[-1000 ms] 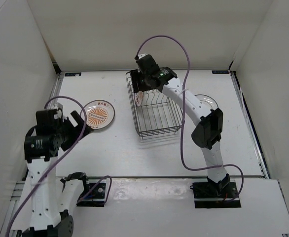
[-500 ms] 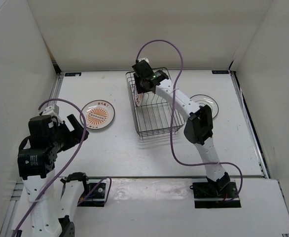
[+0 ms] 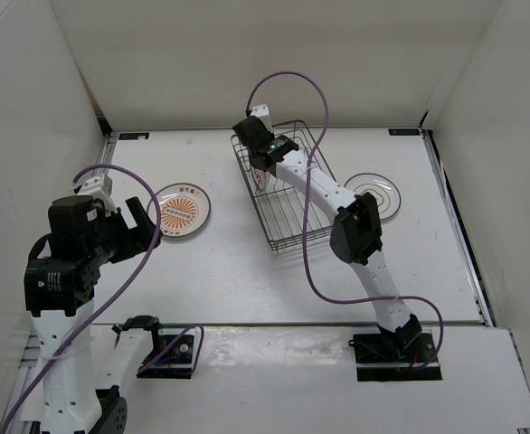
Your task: Unload the plates from the dish rack
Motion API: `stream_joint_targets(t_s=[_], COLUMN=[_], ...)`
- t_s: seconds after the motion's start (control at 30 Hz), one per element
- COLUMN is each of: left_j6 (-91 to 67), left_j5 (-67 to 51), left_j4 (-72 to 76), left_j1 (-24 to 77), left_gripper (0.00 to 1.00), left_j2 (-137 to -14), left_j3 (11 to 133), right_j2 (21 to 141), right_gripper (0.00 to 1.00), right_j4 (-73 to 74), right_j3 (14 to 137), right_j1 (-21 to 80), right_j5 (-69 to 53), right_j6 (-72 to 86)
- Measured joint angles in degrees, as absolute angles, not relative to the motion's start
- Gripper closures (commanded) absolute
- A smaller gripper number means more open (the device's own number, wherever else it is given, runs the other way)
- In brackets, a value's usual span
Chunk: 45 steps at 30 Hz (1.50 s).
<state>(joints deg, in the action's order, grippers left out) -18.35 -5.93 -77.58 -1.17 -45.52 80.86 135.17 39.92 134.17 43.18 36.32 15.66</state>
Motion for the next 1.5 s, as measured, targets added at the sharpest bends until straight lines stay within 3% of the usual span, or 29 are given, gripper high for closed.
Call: stream_joint_targets(t_s=[0.37,0.67,0.8,0.9,1.07,1.17,1.37,1.5], left_j6=[-17.8,-18.9,-21.1,-26.1,-40.1,-52.1,-62.4,-64.5], left_j5=[-5.3,-5.9,-10.5,-16.9,-30.8,-41.6,-49.4,-51.2], left_j4=[-77.6,-77.8,-78.5,-74.6,-56.6,-38.0,-23.6,-19.1], left_j1=[-0.5,-0.5,-0.4,-0.4,-0.9,-2.8,-7.6,-7.6], left_gripper=[0.0,0.0,0.0,0.0,0.0,0.0,0.01,0.09], left_j2=[-45.7,-47.1,-52.0,-57.1,-64.6,-69.5,-74.5,-73.9], left_j3=[79.1,78.3,80.8,83.9,85.3,83.8,82.3,81.1], right_j2=[130.5,115.6,101.3,97.1,98.5,102.0,105.4,105.7], right_gripper=[1.0,1.0,1.0,1.0,1.0,1.0,1.0,1.0], right_j4=[35.9,33.9,34.2,35.0,31.5,29.6,28.8,24.7], right_j3=[134.2,131.4,119.8,119.0,120.7,122.1,122.2,122.1], right_j1=[43.9,43.1,36.1,30.8,32.3,34.4,34.9,34.9], right_j5=[40.3,41.9,29.7,17.6,-8.0,-19.6,-29.0,-33.9], right_j6=[11.0,10.5,19.5,24.5,34.7,41.2,48.4,54.1])
